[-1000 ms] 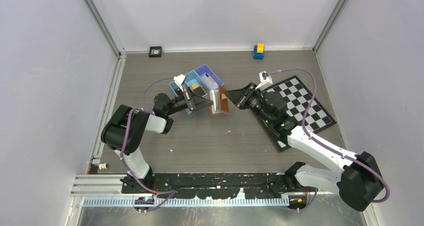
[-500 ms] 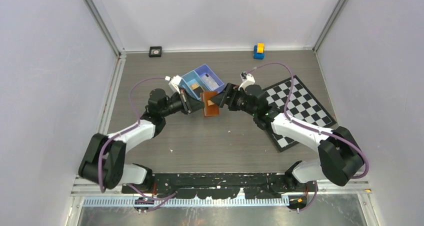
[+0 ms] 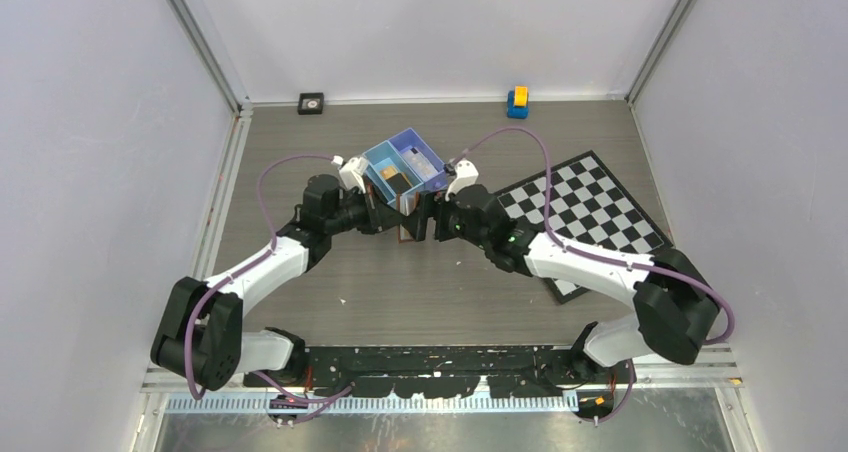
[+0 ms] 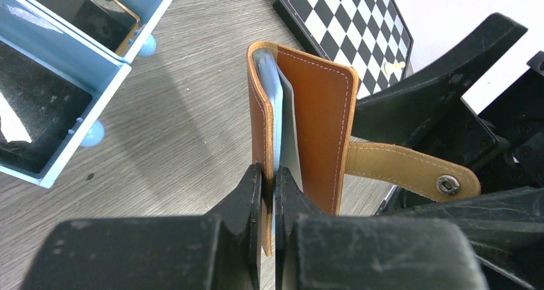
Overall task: Take the credit cards out of the card holder
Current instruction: Open the card holder.
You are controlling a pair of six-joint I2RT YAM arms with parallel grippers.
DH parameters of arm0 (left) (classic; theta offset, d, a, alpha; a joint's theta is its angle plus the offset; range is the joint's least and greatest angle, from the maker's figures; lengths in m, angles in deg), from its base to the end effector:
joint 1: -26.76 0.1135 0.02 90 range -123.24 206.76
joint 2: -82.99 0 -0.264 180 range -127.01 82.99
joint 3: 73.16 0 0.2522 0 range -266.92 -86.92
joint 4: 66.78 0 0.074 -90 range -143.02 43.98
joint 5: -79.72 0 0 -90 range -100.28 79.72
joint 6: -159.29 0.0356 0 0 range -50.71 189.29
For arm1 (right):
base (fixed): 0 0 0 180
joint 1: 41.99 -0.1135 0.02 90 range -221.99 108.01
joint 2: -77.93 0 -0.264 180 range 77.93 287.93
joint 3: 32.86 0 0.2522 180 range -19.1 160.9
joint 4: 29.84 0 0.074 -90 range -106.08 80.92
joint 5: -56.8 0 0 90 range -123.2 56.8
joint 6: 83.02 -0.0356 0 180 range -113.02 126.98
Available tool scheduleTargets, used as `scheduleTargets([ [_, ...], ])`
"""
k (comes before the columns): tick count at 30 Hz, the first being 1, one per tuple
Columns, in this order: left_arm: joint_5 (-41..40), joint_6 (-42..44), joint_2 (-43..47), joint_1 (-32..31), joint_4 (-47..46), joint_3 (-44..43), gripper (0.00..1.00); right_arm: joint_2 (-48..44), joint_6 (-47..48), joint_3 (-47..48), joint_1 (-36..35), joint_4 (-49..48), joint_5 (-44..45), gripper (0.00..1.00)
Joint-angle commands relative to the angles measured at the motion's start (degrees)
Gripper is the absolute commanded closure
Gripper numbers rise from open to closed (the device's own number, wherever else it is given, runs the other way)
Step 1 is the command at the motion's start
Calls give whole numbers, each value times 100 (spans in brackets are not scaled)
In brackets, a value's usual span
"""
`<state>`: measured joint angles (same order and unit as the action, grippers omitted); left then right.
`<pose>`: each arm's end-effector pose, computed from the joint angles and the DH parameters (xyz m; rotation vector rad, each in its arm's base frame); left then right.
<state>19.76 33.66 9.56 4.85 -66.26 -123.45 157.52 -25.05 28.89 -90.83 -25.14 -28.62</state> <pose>0.2463 -0.1183 0.2254 0.1140 2.1141 -1.1465 0.2085 0.2342 0.2539 -0.2467 2.0463 0.8295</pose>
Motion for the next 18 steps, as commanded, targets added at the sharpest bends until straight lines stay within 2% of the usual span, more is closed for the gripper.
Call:
scheduleTargets([
  [1, 9, 55, 127, -32, -123, -152, 100, 357, 351, 494, -86, 186, 566, 12],
  [5, 35, 40, 118, -33, -117, -166, 100, 552, 448, 659, -196, 328, 701, 11],
  [11, -34, 63, 236, -32, -50, -153, 100, 803, 543, 1001, -258, 957, 1462, 10],
  [15, -65, 75, 276, -32, -28, -150, 100, 815, 505, 1061, -258, 1213, 1898, 25],
  [18, -69, 75, 272, -32, -17, -144, 100, 769, 424, 1049, -258, 1256, 2168, 41],
])
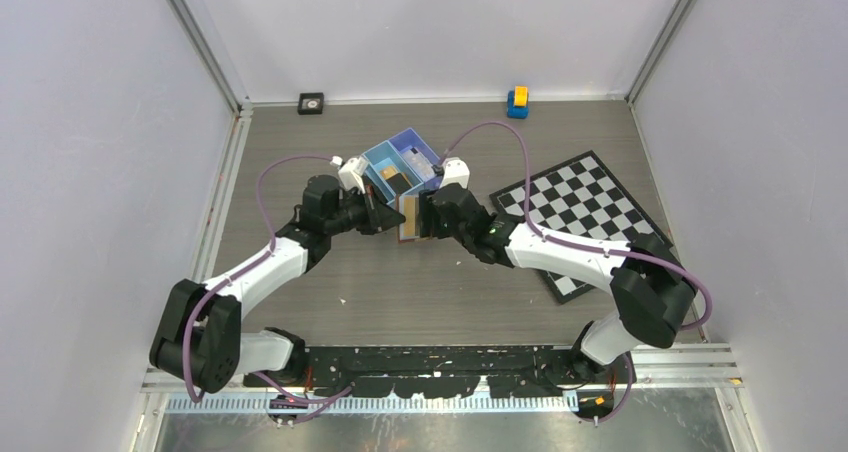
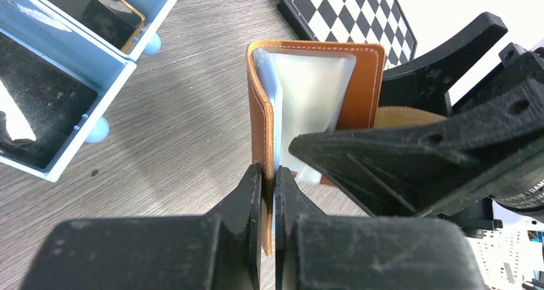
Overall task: Take the credit cards out of the card holder
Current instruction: Open the card holder.
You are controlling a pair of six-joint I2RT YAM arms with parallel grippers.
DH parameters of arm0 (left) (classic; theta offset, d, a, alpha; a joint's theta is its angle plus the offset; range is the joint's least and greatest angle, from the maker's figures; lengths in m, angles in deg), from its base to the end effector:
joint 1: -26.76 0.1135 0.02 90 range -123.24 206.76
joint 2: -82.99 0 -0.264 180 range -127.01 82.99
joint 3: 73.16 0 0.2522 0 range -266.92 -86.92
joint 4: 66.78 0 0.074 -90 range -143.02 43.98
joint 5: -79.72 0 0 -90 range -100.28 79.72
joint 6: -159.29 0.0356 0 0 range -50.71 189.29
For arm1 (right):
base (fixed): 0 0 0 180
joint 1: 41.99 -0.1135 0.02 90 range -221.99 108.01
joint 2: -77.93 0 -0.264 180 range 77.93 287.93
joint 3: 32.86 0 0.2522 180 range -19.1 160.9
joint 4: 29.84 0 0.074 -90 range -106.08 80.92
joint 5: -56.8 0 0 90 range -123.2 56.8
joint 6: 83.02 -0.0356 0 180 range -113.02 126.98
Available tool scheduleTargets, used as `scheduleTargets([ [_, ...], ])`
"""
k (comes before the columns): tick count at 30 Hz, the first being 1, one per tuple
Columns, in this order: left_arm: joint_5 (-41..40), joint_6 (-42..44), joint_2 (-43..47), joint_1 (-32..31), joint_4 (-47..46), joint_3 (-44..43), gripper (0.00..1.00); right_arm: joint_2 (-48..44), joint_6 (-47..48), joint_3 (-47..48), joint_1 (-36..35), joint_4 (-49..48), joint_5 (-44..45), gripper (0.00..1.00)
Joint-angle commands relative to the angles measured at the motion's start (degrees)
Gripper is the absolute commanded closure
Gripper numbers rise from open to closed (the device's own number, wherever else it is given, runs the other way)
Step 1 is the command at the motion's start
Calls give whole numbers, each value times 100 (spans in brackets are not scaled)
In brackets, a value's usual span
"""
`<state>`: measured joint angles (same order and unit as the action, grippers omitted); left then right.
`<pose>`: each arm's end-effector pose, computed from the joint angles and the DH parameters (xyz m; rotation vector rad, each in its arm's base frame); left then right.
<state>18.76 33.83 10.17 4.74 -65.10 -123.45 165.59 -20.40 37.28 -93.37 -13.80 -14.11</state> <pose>0.2446 -0.1176 0.2260 0.1034 2.1224 -1.1277 0.2209 0.2579 0.2419 -0.2567 2.1388 0.4516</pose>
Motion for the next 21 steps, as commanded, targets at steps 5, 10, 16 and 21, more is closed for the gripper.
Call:
scheduleTargets([
  [5, 20, 57, 206, -22, -113, -161, 100, -228, -142, 80, 1, 23, 873, 47],
  [10, -49, 57, 233, -20, -101, -139, 100, -385, -134, 43, 56, 174, 1139, 28],
  [16, 49, -81, 219, 0, -331, -67, 100, -522, -250, 89, 242, 450, 1215, 27],
  [21, 266, -301, 178, 68, -594, -6, 100, -668, -470, 32, 502, 589, 1216, 37],
])
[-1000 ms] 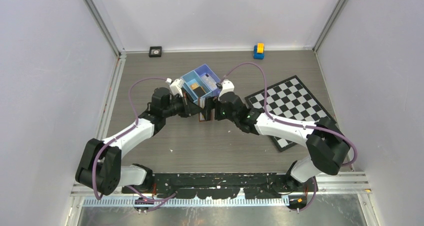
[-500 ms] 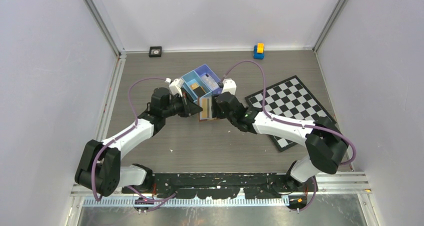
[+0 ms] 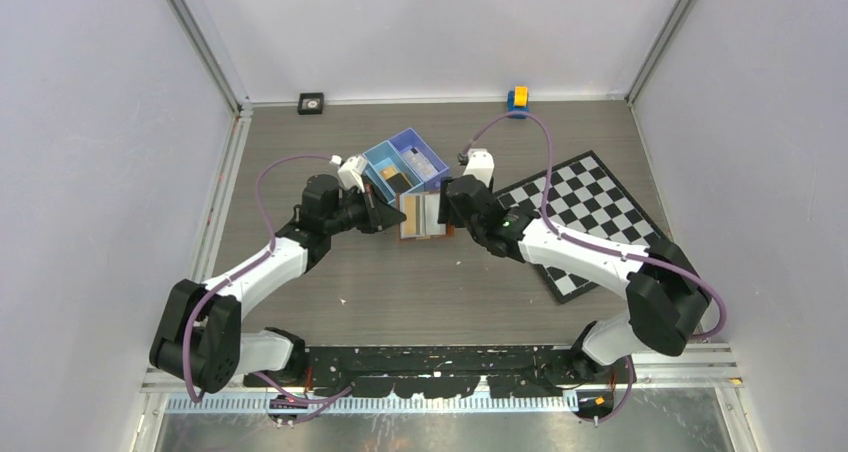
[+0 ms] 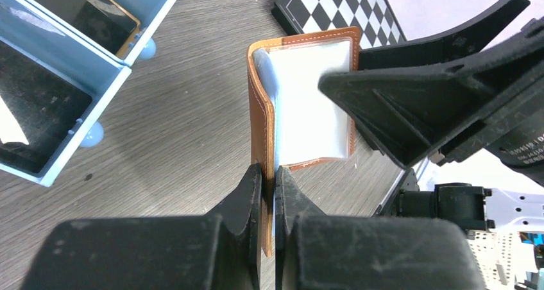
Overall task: Take the credit cards out of the card holder
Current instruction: Open the card holder.
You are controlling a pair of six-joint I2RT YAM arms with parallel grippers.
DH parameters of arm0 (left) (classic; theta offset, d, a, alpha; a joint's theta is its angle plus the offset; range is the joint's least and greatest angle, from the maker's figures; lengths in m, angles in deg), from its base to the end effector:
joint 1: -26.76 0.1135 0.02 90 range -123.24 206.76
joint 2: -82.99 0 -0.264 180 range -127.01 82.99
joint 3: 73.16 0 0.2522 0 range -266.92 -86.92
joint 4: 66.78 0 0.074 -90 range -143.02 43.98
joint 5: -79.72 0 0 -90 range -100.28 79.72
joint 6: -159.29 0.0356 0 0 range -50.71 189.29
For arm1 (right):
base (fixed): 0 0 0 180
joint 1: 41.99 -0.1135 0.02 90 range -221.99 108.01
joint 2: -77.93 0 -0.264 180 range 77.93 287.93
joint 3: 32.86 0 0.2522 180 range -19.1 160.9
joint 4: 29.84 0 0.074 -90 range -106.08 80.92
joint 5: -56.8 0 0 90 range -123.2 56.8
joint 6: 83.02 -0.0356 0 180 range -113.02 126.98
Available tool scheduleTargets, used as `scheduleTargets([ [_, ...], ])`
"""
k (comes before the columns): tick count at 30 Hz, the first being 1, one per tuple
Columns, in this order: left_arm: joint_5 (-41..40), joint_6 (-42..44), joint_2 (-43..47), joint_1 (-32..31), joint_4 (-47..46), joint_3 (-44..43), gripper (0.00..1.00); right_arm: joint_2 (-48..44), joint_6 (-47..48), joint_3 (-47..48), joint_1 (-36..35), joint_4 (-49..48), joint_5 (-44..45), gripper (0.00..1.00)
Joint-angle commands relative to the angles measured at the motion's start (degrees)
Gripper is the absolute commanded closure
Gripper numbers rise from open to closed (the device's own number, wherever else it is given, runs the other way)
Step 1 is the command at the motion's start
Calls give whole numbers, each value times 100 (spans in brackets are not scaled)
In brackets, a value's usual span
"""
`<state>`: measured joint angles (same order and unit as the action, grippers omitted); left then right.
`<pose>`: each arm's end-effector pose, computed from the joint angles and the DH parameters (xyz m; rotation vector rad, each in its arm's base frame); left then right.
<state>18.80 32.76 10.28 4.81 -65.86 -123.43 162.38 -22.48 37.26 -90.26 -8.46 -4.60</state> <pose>0.2450 -0.1174 0.2276 0.0880 2.1119 -1.1406 0.2286 0.2307 0.2524 -0.0725 2.1184 0.2590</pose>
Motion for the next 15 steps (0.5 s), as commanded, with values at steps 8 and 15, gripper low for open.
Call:
scheduleTargets([
  [8, 689, -572, 3, 152, -1221, 126, 100, -670, -325, -510, 655, -973, -1805, 42],
  [15, 827, -753, -56, 239, -1478, 187, 100, -409, -321, -382, 660, -1081, -2587, 32],
])
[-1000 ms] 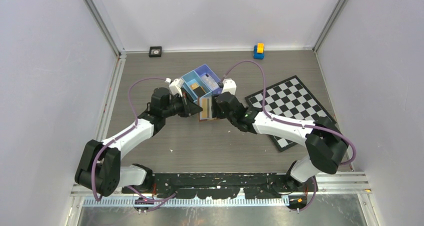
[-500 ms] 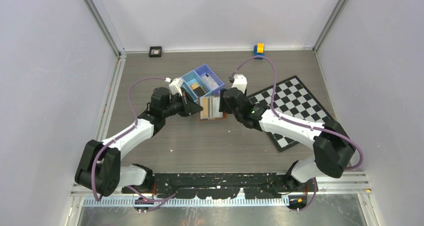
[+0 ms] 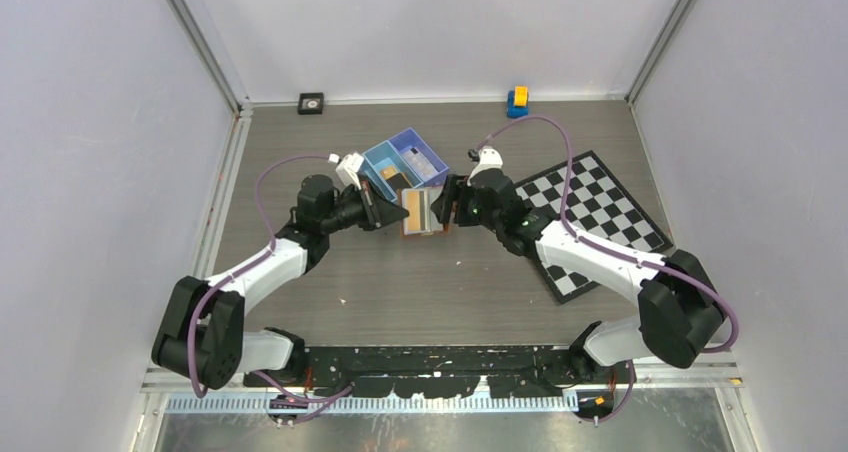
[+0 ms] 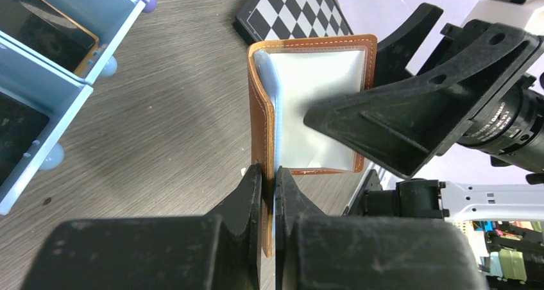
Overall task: Take the credit cards out of the card holder
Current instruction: Open the card holder.
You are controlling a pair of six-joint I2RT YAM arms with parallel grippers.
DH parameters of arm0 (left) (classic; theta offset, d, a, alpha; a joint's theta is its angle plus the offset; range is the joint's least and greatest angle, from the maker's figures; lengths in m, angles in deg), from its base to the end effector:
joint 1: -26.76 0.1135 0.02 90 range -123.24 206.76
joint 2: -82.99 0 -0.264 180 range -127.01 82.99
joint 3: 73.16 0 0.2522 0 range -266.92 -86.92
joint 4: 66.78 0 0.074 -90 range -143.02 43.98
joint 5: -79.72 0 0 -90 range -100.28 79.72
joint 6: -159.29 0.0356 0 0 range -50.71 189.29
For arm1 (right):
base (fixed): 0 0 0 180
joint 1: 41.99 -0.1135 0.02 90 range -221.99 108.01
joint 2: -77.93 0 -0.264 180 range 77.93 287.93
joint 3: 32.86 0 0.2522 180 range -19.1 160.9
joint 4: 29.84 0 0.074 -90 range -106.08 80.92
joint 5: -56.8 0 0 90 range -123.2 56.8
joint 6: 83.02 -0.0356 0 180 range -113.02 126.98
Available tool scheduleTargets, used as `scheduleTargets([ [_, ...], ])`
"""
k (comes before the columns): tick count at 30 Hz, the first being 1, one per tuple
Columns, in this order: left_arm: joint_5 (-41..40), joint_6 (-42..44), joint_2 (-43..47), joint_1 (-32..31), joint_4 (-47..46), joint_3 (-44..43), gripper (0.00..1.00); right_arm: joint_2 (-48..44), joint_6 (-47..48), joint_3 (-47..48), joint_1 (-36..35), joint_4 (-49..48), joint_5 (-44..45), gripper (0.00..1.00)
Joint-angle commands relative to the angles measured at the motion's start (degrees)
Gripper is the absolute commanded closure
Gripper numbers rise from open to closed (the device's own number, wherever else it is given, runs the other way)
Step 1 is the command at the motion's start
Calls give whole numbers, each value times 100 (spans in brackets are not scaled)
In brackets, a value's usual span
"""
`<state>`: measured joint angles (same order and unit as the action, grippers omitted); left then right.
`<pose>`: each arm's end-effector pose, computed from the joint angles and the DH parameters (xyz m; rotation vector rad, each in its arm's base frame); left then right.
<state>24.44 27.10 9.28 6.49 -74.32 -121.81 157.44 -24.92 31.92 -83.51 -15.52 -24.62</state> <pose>0.2490 -0.1136 0.2290 0.0692 2.0370 -1.2860 0.2366 0.2024 0.2559 -0.0849 2.1312 0.6214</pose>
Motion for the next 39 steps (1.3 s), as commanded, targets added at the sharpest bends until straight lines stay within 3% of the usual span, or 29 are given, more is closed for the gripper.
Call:
scheduleTargets([
  [1, 262, -199, 60, 75, -657, 42, 100, 132, -98, 172, -10, -353, -578, 38],
  [8, 414, -377, 24, 102, -1002, 108, 98, 237, -278, 86, 17, -637, -773, 78],
  [11, 582, -518, -126, 102, -1262, 112, 96, 317, -365, 64, 58, -851, -1306, 92],
  [21, 859, -738, -300, 102, -1724, 132, 85, 609, -521, 120, 76, -1070, -1743, 97],
  [39, 914, -803, -391, 102, -1825, 127, 79, 496, -551, 5, 85, -1284, -1868, 99],
])
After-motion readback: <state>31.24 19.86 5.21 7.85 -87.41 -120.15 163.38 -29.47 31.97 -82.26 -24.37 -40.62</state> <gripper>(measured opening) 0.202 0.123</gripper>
